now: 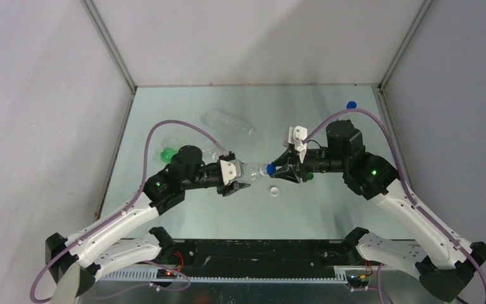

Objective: Screw on the bottle caps

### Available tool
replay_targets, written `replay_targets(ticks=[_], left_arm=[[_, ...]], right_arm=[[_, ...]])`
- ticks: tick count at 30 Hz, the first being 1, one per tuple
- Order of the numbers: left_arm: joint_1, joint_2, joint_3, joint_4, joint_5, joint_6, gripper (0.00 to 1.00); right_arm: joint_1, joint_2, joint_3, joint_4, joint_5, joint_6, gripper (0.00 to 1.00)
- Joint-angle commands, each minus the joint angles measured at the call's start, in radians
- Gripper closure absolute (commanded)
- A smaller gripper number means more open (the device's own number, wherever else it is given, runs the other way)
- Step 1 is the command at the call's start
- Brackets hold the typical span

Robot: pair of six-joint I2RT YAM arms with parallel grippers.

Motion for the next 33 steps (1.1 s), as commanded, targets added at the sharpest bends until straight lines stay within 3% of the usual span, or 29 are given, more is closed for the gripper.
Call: replay_targets(ticks=[1, 19, 33], left_arm=[[-0.002, 0.003, 0.069, 0.021, 0.059, -0.014, 0.55], [0.007, 0.113, 0.250, -0.239, 0.258, 0.088, 0.59], [0.009, 0.179, 0.290, -0.221, 0.370, 0.101, 0.61]], right_arm=[[0.007, 0.016, 0.035, -0.002, -0.040, -0.085, 1.00], [0.008, 0.041, 0.035, -0.150, -0.091, -0.388, 1.00], [0.008, 0.042, 0.035, -0.236, -0.146, -0.566, 1.00]])
